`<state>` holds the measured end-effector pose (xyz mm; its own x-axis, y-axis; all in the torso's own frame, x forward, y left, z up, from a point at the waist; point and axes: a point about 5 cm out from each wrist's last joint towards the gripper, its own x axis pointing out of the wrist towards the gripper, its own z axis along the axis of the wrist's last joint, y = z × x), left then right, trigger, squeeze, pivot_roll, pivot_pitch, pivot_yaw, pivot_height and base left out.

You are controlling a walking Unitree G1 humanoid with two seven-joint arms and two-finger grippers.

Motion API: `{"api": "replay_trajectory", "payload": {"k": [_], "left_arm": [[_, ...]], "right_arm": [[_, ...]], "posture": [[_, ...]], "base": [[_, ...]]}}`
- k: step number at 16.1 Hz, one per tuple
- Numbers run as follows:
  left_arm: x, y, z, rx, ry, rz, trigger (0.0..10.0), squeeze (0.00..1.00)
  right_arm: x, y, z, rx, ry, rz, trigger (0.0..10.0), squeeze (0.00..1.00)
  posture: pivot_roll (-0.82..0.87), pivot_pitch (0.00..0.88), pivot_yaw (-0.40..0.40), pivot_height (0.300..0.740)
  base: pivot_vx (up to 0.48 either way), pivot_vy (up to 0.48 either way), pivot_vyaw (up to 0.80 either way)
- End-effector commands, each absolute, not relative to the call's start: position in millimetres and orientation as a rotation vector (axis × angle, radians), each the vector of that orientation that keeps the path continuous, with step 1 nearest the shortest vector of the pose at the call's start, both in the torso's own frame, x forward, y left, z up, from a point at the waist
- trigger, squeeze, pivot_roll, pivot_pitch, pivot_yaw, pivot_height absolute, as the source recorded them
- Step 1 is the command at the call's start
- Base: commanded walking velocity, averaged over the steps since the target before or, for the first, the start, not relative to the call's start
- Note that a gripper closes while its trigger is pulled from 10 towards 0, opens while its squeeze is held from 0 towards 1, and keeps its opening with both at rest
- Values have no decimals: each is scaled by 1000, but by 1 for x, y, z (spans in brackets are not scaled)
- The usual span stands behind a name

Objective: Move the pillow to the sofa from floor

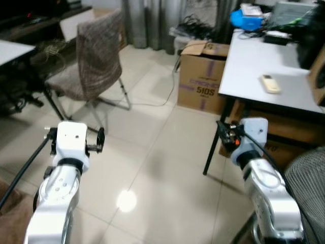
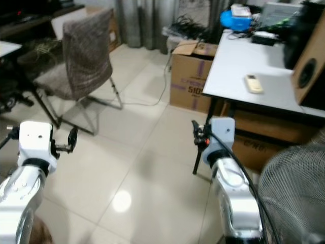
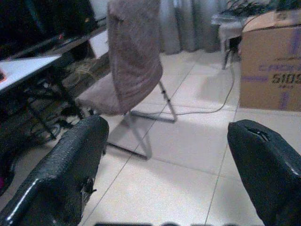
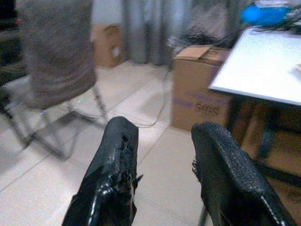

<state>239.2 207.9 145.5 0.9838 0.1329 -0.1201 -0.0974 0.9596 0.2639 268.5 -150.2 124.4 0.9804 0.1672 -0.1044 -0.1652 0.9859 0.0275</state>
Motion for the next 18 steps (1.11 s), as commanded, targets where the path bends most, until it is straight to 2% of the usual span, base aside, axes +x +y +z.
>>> {"api": "replay_trajectory", "payload": {"k": [1, 6, 8, 10, 16, 18], "left_arm": [[239, 207, 148, 257, 129, 121, 10000, 0], [238, 206, 146, 290, 140, 111, 10000, 0], [239, 207, 145, 295, 145, 121, 10000, 0], [240, 209, 145, 309, 149, 135, 10000, 0], [242, 209, 142, 294, 161, 143, 10000, 0], [241, 209, 143, 285, 158, 137, 10000, 0]], "right_arm": [[267, -143, 126, 10, 103, 216, 10000, 0], [267, -140, 122, 37, 126, 238, 10000, 0], [268, -146, 117, 74, 161, 186, 10000, 0], [269, -148, 116, 36, 162, 183, 10000, 0], [269, -142, 118, 95, 153, 219, 10000, 0], [272, -145, 119, 55, 137, 182, 10000, 0]], "posture": [[-9, 0, 27, 740], [1, 0, 23, 740], [10, 0, 21, 740], [10, 0, 24, 740], [12, 0, 23, 740], [16, 0, 17, 740]], "base": [[0, 0, 800], [0, 0, 800], [0, 0, 800], [0, 0, 800], [0, 0, 797], [0, 0, 794]]}}
